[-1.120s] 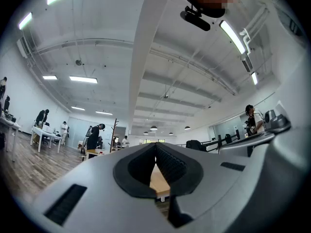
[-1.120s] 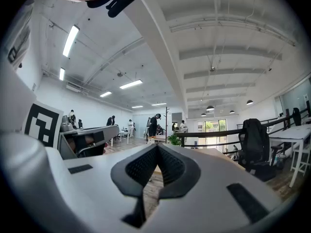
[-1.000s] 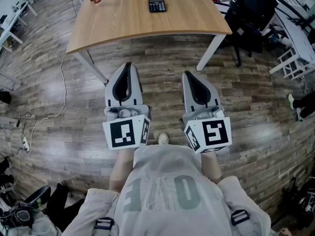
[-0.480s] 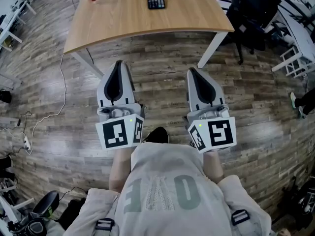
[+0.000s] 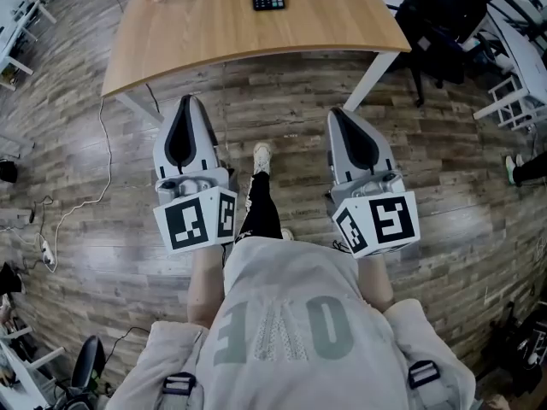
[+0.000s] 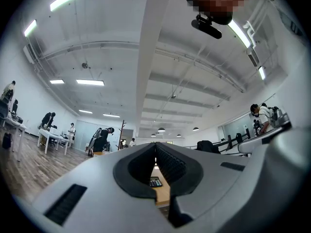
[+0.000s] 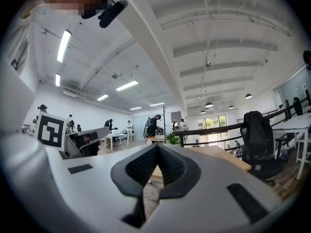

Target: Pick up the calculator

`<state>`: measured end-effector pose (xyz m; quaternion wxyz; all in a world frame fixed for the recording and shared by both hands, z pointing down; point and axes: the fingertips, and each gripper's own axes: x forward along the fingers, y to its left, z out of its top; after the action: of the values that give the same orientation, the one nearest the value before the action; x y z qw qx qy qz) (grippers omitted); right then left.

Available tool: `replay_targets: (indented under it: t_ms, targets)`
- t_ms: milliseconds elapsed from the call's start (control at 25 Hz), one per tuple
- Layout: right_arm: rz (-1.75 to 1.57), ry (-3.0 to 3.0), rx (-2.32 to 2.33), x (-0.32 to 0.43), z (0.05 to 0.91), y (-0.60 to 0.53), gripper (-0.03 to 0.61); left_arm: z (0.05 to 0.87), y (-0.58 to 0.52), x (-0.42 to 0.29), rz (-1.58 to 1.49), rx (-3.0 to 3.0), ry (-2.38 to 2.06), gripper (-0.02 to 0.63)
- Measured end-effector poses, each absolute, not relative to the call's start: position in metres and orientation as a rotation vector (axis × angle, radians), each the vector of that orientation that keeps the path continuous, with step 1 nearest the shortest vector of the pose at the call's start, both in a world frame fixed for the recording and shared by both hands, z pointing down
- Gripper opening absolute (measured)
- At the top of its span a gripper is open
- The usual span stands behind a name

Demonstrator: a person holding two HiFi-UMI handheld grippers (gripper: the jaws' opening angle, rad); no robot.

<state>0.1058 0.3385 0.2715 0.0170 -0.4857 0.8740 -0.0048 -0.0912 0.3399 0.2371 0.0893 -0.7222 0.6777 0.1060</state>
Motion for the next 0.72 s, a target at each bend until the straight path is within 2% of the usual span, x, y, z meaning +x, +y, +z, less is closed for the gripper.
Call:
replay_targets:
  t_ms: [320, 720]
  targets:
    - [0.072, 2.707, -1.543, 0.093, 0.256, 0.267, 0.018, 0.227, 0.259, -0.103, 0.37, -2.162, 1.962, 0.009]
    - [0.01, 2.741, -1.554, 0.065, 0.267, 0.143, 0.018, 0.227, 0.14, -0.118, 0.4, -2.208, 1.935, 0.009]
